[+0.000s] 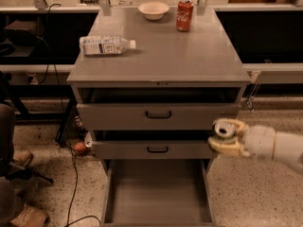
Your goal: Pick green can from bottom drawer and place on counter
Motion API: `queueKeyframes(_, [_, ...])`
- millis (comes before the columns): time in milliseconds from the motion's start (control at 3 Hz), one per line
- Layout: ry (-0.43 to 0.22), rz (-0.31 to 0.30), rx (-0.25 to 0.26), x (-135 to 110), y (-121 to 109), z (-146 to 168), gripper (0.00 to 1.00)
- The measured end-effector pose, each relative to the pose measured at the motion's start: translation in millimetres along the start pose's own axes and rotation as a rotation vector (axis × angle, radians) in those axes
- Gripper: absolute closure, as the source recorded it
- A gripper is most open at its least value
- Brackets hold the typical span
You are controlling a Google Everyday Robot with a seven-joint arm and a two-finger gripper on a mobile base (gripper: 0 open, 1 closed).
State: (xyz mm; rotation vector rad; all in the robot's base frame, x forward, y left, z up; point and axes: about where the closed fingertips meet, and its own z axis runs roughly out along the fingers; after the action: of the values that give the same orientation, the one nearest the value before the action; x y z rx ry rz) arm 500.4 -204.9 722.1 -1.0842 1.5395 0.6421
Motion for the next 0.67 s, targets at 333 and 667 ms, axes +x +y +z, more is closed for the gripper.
queueKeyframes(333, [-0.009,-0.032,0.028,-59.2,-27.1,-19.1,1.00])
queueKeyframes(667, [-0.010,-0.038,0.034,-62.8,-30.2,-20.7,1.00])
